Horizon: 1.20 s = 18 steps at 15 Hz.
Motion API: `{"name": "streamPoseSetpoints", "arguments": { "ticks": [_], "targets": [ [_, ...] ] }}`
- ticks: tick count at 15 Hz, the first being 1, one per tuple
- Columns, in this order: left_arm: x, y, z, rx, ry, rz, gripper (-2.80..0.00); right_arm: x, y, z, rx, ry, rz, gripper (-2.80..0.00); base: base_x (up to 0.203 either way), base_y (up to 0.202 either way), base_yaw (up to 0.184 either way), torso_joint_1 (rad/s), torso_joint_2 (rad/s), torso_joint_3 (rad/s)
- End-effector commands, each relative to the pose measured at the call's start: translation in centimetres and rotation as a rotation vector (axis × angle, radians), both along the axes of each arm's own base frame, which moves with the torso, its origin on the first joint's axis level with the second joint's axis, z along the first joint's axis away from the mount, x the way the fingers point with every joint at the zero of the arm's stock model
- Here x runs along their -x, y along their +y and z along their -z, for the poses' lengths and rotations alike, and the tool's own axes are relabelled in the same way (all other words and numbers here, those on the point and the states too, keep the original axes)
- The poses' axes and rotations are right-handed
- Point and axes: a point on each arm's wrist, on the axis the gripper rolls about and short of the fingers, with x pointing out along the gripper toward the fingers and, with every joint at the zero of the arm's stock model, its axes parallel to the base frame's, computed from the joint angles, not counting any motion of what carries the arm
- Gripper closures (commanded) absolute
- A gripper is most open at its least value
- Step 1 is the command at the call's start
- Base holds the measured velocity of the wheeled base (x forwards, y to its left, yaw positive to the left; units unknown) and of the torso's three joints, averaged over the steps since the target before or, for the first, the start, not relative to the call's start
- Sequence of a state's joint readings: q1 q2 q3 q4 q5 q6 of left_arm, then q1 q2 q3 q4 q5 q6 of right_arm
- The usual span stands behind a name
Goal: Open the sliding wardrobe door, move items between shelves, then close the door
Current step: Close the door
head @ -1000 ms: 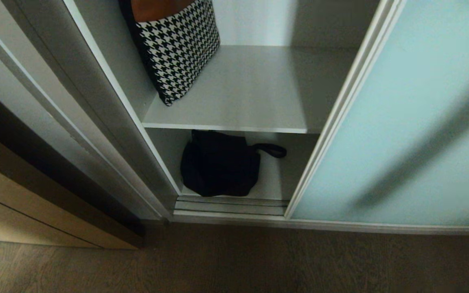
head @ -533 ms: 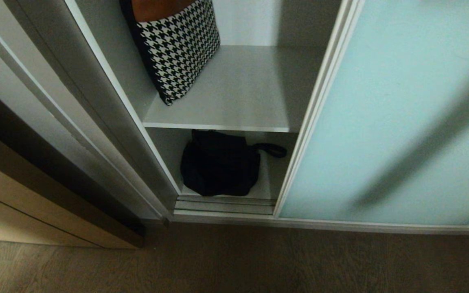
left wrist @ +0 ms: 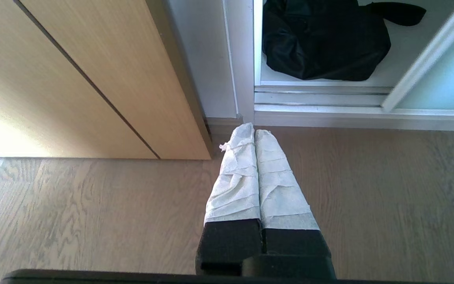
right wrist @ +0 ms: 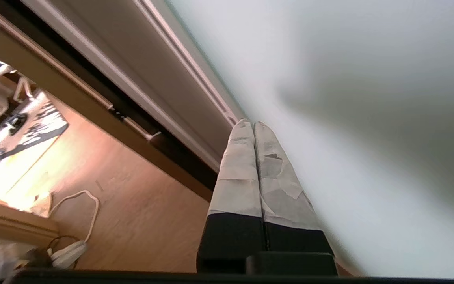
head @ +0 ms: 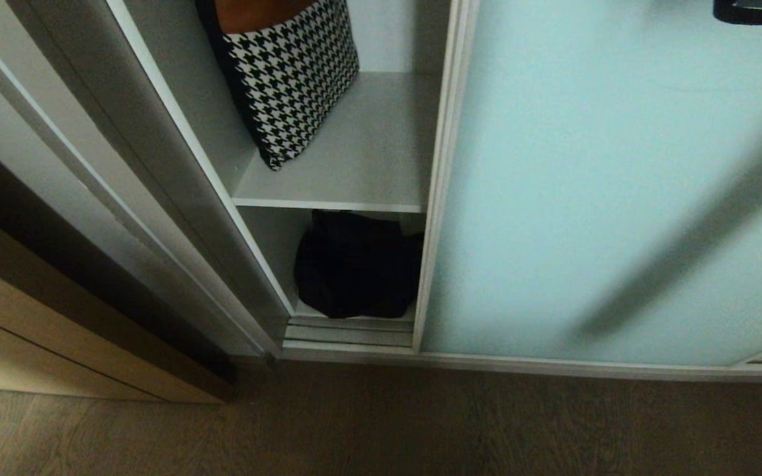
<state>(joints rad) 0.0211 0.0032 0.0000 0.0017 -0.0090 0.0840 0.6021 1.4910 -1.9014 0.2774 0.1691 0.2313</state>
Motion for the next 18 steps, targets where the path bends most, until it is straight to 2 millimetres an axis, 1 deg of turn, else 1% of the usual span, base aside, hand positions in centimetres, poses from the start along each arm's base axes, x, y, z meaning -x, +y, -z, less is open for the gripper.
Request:
{"name": "streamPoseSetpoints", "arguments": {
  "ticks": [1, 5, 7, 10, 12, 13, 14, 15, 16, 18],
  "targets": [
    [0.0, 0.0, 0.0, 0.0, 0.001, 0.0, 0.0, 3.4, -2.3, -0.5, -0.025, -0.034, -0.01, 0.0, 0.0, 0.0, 0.0, 0.0, 0.0, 0.0],
    [0.0, 0.0, 0.0, 0.0, 0.001, 0.0, 0.0, 9.3, -6.4, 0.0, -0.05, -0.092, -0.044, 0.0, 0.0, 0.0, 0.0, 0.0, 0.0, 0.0],
    [0.0, 0.0, 0.0, 0.0, 0.001, 0.0, 0.0, 10.4, -8.1, 0.0, -0.052, -0.109, 0.059, 0.0, 0.0, 0.0, 0.0, 0.0, 0.0, 0.0],
    [0.0, 0.0, 0.0, 0.0, 0.001, 0.0, 0.0, 12.5, -10.4, 0.1, -0.051, -0.147, 0.287, 0.0, 0.0, 0.0, 0.0, 0.0, 0.0, 0.0],
    [0.0, 0.0, 0.0, 0.0, 0.001, 0.0, 0.0, 15.6, -11.4, 1.1, -0.041, -0.185, 0.415, 0.0, 0.0, 0.0, 0.0, 0.0, 0.0, 0.0],
    [0.0, 0.0, 0.0, 0.0, 0.001, 0.0, 0.0, 16.8, -11.5, 1.8, -0.029, -0.195, 0.477, 0.0, 0.0, 0.0, 0.0, 0.0, 0.0, 0.0],
    [0.0, 0.0, 0.0, 0.0, 0.001, 0.0, 0.0, 17.5, -11.5, 3.0, -0.01, -0.183, 0.53, 0.0, 0.0, 0.0, 0.0, 0.0, 0.0, 0.0],
    [0.0, 0.0, 0.0, 0.0, 0.001, 0.0, 0.0, 17.8, -11.5, 4.7, 0.011, -0.152, 0.567, 0.0, 0.0, 0.0, 0.0, 0.0, 0.0, 0.0],
    [0.0, 0.0, 0.0, 0.0, 0.001, 0.0, 0.0, 18.2, -11.5, 6.7, 0.028, -0.117, 0.59, 0.0, 0.0, 0.0, 0.0, 0.0, 0.0, 0.0],
    [0.0, 0.0, 0.0, 0.0, 0.001, 0.0, 0.0, 19.6, -11.4, 12.0, 0.074, -0.049, 0.627, 0.0, 0.0, 0.0, 0.0, 0.0, 0.0, 0.0]
  ]
}}
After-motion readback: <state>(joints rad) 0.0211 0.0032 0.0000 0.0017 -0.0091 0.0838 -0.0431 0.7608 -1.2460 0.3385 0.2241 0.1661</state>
